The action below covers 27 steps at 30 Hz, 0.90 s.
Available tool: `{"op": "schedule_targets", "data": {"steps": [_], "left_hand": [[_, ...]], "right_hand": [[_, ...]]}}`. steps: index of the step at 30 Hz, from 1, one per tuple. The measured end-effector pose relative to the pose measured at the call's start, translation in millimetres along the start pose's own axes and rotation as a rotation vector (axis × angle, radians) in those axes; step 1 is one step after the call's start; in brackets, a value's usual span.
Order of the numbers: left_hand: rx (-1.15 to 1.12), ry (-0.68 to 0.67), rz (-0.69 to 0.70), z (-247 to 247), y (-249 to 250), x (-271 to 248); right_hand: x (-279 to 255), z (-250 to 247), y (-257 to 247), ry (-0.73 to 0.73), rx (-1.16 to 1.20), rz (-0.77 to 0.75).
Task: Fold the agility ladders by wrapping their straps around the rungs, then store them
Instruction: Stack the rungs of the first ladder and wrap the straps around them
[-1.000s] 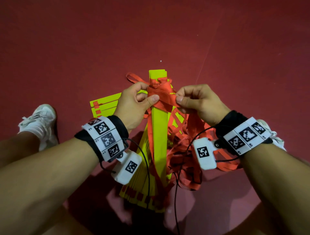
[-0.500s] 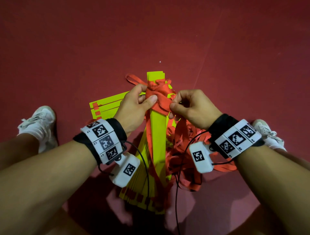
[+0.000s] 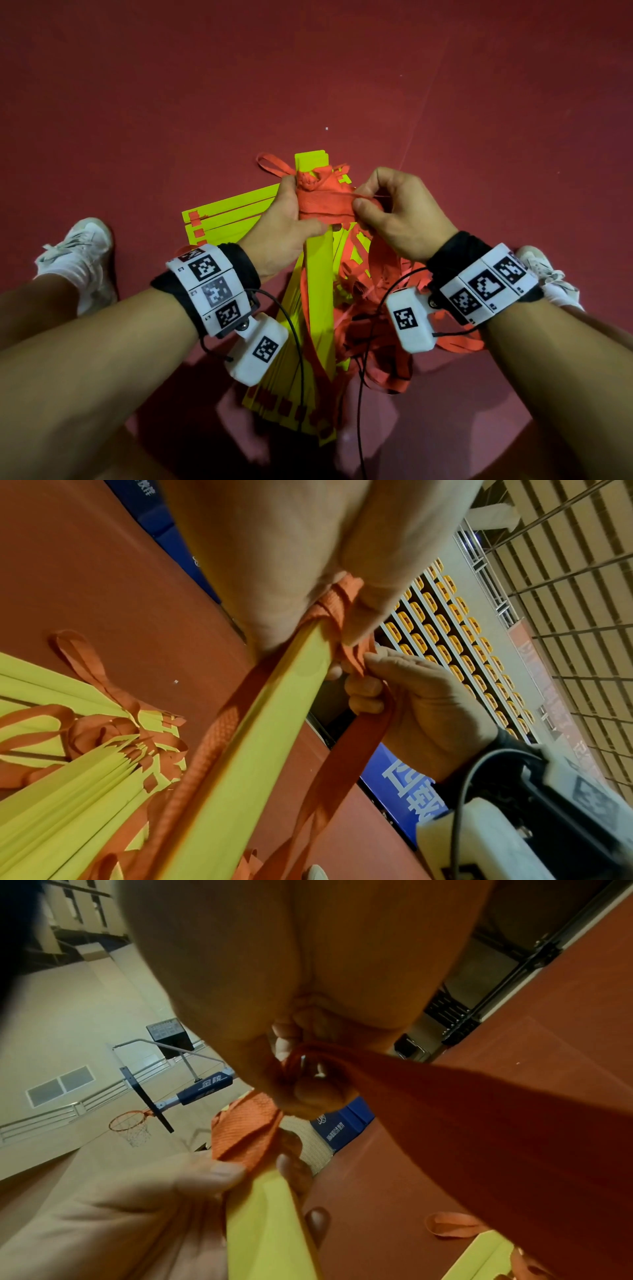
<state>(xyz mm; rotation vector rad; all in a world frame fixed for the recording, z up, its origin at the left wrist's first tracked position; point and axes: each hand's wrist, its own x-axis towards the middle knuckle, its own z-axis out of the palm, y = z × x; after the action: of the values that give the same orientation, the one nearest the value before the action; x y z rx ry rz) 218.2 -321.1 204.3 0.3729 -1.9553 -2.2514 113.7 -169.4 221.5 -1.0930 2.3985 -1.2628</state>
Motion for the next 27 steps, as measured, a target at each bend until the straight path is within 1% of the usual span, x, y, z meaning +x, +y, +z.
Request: {"op": "schedule_targets", "data": {"steps": [5,7,10,11,13,16,19,21,23,25,27], "left_hand": [[0.065,0.032,0.045,-2,-7,2],[0.076,0.059,0.05,-3,-9,3],[0.088,0.073,0.068,-5,-14,6],[0.094,0.08,0.074,-6,-16,7],[0.097,0.087,0.089,-7,-17,9],[0.038,0.058,0.092,-7,-16,8],[-0.05,-0.006,0.102,-3,-13,5],[-0.1,-0.049,0.114,-2,-11,3],[-0.145,-0.069,0.098,-3,-11,2],[-0.192,-0.07,0.082,-4,-11,2],[-0.211,-0.071,0.099,-6,-10,1]], "right_hand": [[0,-3,-4,-0.031,0.041,0.036],[-1,-4,-12,-0.065,0.151,0.005],[-6,-5,-20,-0.156,0.337,0.023],[-7,-4,-20,-0.188,0.351,0.036],[-8,-2,-16,-0.221,0.297,0.065],[-6,-1,-6,-0.194,0.092,0.099],[-5,1,0,-0.114,-0.016,0.113],[-5,2,3,-0.061,-0.028,0.128],[-5,4,4,-0.03,0.007,0.105],[-6,6,3,-0.02,0.052,0.074],[-6,8,2,-0.021,0.087,0.058]]}}
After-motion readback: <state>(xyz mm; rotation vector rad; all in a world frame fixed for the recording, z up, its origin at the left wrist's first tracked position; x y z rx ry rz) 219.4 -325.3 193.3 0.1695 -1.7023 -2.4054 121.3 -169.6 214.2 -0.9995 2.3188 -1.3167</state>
